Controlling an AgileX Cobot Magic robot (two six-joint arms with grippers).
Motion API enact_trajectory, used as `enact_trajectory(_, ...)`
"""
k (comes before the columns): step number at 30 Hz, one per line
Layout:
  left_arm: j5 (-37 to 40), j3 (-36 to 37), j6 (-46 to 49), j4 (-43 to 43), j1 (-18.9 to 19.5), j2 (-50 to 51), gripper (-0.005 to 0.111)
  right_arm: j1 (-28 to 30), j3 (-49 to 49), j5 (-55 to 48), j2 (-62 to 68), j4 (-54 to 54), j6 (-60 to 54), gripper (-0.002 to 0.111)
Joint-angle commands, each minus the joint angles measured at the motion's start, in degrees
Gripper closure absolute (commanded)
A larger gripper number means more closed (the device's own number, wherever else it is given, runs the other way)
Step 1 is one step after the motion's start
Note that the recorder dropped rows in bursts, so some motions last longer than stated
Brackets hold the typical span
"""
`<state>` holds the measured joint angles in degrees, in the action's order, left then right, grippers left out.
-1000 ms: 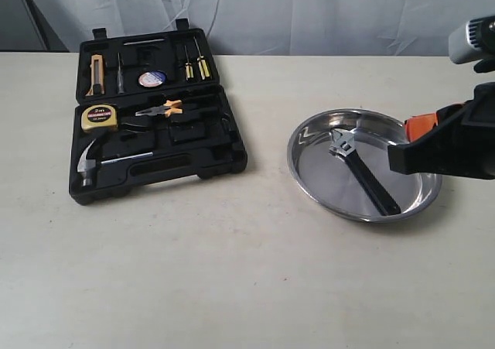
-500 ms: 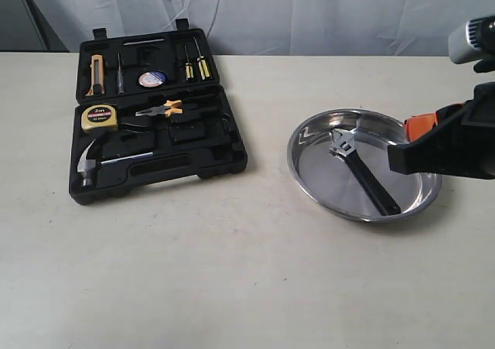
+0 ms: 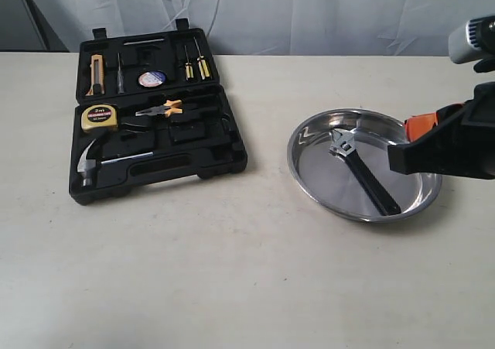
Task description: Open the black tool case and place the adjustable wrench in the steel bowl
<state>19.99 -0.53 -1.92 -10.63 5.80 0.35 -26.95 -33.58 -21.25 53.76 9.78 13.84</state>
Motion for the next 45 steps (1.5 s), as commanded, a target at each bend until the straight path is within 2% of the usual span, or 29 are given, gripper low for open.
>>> enact_trajectory(1,-1.2,0.5,-0.7,-0.3,-0.2,-0.3,0.107,0.2,0.2,0.7,-0.2,0.0,-0.2,0.109)
enact_trajectory(27,-1.2,0.5,-0.5,0.3,-0.2,-0.3,0.107,0.2,0.2,0.7,-0.3,0.0,-0.2,0.109)
enact_trajectory(32,-1.2,0.5,-0.5,0.3,-0.2,-0.3,0.107,1.1,0.2,0.1,-4.6,2.0,-0.2,0.109)
enact_trajectory(34,-1.2,0.5,-0.5,0.3,-0.2,-0.3,0.107,3.9,0.9,-0.3,-8.5,2.1,-0.2,0.109)
enact_trajectory(39,-1.2,0.5,-0.5,0.3,-0.2,-0.3,0.107,25.0,13.4,1.6,-29.5,1.6,-0.2,0.109)
enact_trajectory(41,-1.2,0.5,-0.5,0.3,-0.2,-0.3,0.107,28.5,17.9,1.4,-35.5,1.5,-0.2,0.109)
enact_trajectory(45,-1.2,0.5,-0.5,0.3,-0.2,-0.3,0.107,28.6,23.6,2.0,-40.5,-0.1,-0.2,0.109)
